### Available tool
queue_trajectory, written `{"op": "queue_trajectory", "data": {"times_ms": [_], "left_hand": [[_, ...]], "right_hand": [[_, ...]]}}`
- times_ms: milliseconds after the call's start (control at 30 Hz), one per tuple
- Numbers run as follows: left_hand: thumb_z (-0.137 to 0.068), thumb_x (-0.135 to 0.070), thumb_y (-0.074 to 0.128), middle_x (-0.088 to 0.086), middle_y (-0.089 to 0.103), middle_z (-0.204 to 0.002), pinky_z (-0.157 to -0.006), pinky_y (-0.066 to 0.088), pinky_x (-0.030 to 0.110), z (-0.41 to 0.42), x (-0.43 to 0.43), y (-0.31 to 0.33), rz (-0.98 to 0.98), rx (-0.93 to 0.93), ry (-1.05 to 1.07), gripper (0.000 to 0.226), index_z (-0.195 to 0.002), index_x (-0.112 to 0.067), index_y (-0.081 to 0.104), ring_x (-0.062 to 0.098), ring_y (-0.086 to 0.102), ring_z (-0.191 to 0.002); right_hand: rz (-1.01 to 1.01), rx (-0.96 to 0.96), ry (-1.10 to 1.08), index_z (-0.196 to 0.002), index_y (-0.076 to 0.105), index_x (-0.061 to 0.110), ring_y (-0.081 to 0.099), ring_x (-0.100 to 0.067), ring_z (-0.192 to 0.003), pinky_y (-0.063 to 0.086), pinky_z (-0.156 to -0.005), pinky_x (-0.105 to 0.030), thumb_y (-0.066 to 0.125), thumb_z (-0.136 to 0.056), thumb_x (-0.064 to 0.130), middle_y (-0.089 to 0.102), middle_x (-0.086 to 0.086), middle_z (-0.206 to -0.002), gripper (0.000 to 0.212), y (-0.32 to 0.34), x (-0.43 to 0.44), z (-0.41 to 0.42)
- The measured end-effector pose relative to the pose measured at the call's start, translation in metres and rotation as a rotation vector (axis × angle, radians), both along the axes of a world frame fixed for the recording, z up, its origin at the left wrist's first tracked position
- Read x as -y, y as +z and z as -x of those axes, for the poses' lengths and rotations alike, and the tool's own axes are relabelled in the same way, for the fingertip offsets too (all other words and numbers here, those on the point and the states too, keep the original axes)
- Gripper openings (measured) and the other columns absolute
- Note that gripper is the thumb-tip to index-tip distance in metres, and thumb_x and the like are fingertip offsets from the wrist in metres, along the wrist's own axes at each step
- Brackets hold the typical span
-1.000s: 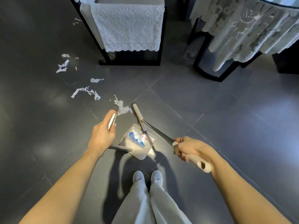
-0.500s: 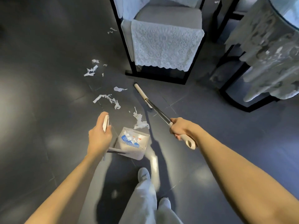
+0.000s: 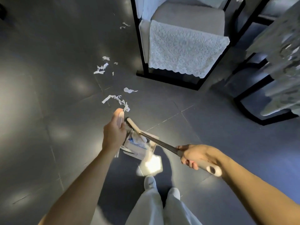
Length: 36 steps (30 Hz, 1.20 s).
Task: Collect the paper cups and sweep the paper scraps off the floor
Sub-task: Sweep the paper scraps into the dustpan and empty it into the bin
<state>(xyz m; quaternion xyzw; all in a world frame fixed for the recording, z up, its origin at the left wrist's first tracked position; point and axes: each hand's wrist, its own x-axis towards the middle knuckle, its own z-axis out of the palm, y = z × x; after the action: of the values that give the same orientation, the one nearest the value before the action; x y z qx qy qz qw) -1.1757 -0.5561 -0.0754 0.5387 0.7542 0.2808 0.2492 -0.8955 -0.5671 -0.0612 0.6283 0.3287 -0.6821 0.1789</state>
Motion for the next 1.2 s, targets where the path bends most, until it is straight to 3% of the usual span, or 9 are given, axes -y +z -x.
{"op": "queue_trajectory", "data": {"times_ms": [300,433,567,667,800,900,1033,1100,1200], "left_hand": [[-0.090,-0.007,0.056,0.005,0.066,-0.116,-0.053,0.041,0.002,0.000,0.001,0.002,0.050,0.076,-0.068,0.048,-0.131,-0.030,0.046,0.020,0.067,-0.078],[-0.092,-0.016,0.057,0.005,0.064,-0.107,-0.039,0.051,0.026,0.007,-0.001,0.000,0.140,0.235,0.000,0.047,-0.121,-0.050,0.044,0.015,0.062,-0.057],[-0.088,-0.019,0.063,-0.007,0.062,-0.079,-0.043,0.046,0.016,0.008,-0.005,-0.001,0.135,0.182,0.042,0.045,-0.113,-0.051,0.043,0.015,0.064,-0.055],[-0.086,-0.015,0.066,0.003,0.069,-0.087,-0.060,0.044,0.022,0.011,-0.012,-0.001,0.061,0.078,0.138,0.039,-0.117,-0.036,0.053,0.026,0.061,-0.062],[-0.089,-0.005,0.061,0.021,0.069,-0.093,-0.056,0.044,0.021,0.030,-0.024,0.010,0.012,0.183,0.251,0.041,-0.121,-0.030,0.056,0.032,0.067,-0.070],[-0.093,-0.003,0.054,0.018,0.061,-0.080,-0.043,0.041,0.020,0.053,-0.041,0.018,0.029,0.250,0.276,0.052,-0.118,-0.049,0.054,0.019,0.048,-0.044],[-0.092,-0.007,0.056,0.004,0.057,-0.079,-0.037,0.041,0.019,0.082,-0.075,0.022,0.031,0.216,0.293,0.055,-0.106,-0.061,0.051,0.009,0.038,-0.037],[-0.091,-0.009,0.058,-0.001,0.060,-0.080,-0.046,0.044,0.015,0.097,-0.091,0.022,0.026,0.197,0.280,0.055,-0.108,-0.061,0.051,0.008,0.048,-0.042],[-0.088,-0.002,0.060,-0.018,0.063,-0.104,-0.075,0.034,-0.005,0.128,-0.115,0.021,0.001,0.166,0.185,0.052,-0.120,-0.042,0.053,-0.008,0.058,-0.094]], "right_hand": [[-0.064,-0.044,-0.126,-0.121,0.049,0.026,0.033,-0.010,-0.036,0.030,-0.034,-0.015,0.045,-0.086,-0.008,0.043,0.000,-0.046,0.049,0.039,-0.050,-0.018],[-0.133,-0.074,-0.164,-0.124,0.051,0.018,0.033,-0.008,-0.035,0.028,-0.032,-0.014,0.042,-0.086,-0.011,0.044,0.000,-0.044,0.049,0.041,-0.089,-0.018],[-0.168,-0.114,-0.212,-0.127,0.044,0.022,0.036,-0.007,-0.034,0.031,-0.032,-0.014,0.044,-0.087,-0.012,0.049,0.000,-0.044,0.053,0.039,-0.130,-0.011],[-0.195,-0.127,-0.232,-0.127,0.043,0.023,0.036,-0.007,-0.035,0.031,-0.032,-0.015,0.044,-0.087,-0.012,0.049,0.000,-0.047,0.053,0.034,-0.157,-0.005],[-0.230,-0.119,-0.187,-0.120,0.054,0.014,0.034,-0.008,-0.040,0.031,-0.033,-0.016,0.041,-0.088,-0.012,0.044,-0.004,-0.056,0.043,0.029,-0.189,0.013],[-0.236,-0.114,-0.184,-0.119,0.050,0.004,0.034,-0.009,-0.041,0.031,-0.032,-0.016,0.042,-0.087,-0.011,0.043,-0.006,-0.060,0.036,0.028,-0.210,0.030],[-0.249,-0.103,-0.205,-0.127,0.045,-0.001,0.035,-0.008,-0.039,0.030,-0.031,-0.015,0.041,-0.089,-0.010,0.042,-0.005,-0.060,0.039,0.025,-0.234,0.057],[-0.261,-0.088,-0.191,-0.126,0.045,-0.001,0.034,-0.008,-0.038,0.030,-0.032,-0.015,0.039,-0.089,-0.010,0.041,-0.005,-0.059,0.039,0.022,-0.246,0.072],[-0.313,-0.047,-0.135,-0.124,0.050,-0.002,0.035,-0.010,-0.040,0.032,-0.034,-0.017,0.039,-0.088,-0.008,0.043,-0.006,-0.057,0.038,0.015,-0.262,0.096]]}}
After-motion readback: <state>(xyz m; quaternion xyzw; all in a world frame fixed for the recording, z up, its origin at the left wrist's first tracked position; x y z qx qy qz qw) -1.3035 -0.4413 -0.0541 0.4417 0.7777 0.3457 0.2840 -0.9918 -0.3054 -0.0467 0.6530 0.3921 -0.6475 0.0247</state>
